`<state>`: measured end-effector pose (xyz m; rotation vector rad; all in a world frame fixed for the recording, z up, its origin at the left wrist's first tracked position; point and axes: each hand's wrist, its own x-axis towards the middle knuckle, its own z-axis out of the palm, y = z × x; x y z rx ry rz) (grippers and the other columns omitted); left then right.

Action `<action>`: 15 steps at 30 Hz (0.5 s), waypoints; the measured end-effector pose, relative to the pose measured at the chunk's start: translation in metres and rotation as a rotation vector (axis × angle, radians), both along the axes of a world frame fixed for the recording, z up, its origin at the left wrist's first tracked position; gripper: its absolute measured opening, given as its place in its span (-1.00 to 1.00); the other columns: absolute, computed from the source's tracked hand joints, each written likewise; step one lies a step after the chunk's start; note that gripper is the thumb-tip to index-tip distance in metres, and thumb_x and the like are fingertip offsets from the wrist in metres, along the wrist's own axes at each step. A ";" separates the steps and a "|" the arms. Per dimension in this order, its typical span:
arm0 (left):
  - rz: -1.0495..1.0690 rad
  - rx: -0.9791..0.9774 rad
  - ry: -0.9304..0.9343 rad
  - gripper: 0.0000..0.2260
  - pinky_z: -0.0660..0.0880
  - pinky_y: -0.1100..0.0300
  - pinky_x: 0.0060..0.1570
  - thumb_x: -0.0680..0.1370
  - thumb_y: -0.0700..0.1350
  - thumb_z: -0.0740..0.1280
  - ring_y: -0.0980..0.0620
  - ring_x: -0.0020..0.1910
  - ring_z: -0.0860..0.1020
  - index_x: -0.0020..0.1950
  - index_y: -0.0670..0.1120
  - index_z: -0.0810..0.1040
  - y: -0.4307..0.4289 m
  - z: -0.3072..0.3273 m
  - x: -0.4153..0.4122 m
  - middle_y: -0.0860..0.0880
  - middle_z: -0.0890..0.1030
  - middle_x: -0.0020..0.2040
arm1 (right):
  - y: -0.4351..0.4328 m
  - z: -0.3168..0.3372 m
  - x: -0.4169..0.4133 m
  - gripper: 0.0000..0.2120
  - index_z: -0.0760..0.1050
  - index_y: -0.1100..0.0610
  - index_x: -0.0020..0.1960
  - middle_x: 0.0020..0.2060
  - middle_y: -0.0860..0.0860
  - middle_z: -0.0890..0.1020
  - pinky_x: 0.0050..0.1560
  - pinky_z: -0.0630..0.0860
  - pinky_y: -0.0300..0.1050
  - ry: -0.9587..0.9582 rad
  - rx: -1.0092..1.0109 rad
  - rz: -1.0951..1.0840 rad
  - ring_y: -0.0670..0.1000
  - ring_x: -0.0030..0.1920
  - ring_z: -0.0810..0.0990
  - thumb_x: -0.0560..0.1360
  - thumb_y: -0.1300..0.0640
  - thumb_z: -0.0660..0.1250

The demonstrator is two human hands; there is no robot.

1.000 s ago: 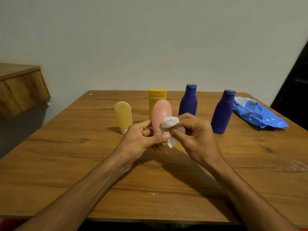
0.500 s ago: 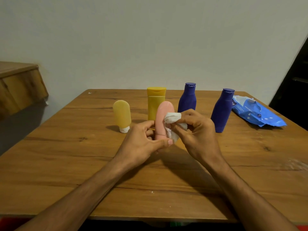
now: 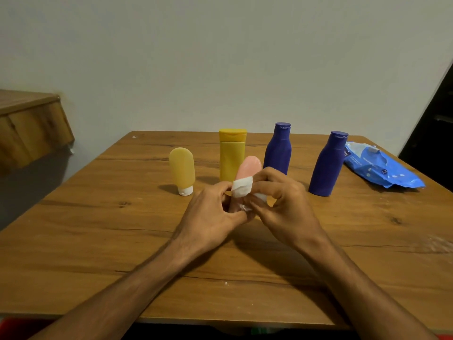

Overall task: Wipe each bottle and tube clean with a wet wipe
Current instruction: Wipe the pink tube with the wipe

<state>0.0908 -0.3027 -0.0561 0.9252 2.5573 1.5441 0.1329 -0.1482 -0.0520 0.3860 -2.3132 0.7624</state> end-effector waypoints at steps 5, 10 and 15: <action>0.018 -0.027 0.059 -0.63 0.53 0.39 -0.05 0.45 -0.06 0.49 0.25 -0.02 0.59 0.24 0.03 0.53 0.001 -0.001 0.001 0.14 0.64 -0.01 | -0.006 -0.001 0.002 -0.82 0.63 0.15 -0.01 -0.04 -0.10 0.50 -0.05 0.47 -0.44 0.110 0.030 -0.047 -0.18 -0.03 0.49 0.41 0.15 0.39; 0.031 -0.056 0.048 -0.71 0.61 0.06 0.00 0.48 -0.04 0.46 0.16 -0.05 0.61 0.18 0.01 0.56 0.001 -0.003 0.002 0.09 0.66 -0.05 | -0.004 -0.002 0.001 -0.82 0.63 0.14 -0.01 -0.07 -0.06 0.51 -0.08 0.41 -0.52 0.076 0.113 -0.049 -0.22 -0.07 0.44 0.42 0.12 0.38; -0.014 -0.077 0.058 -0.71 0.62 0.03 -0.06 0.44 -0.11 0.46 0.17 -0.08 0.62 0.15 0.00 0.58 0.003 -0.005 0.005 0.10 0.66 -0.05 | 0.001 0.002 -0.001 -0.79 0.61 0.22 0.02 -0.08 0.08 0.56 -0.14 0.50 -0.36 0.247 -0.059 -0.202 -0.05 -0.08 0.54 0.41 0.18 0.39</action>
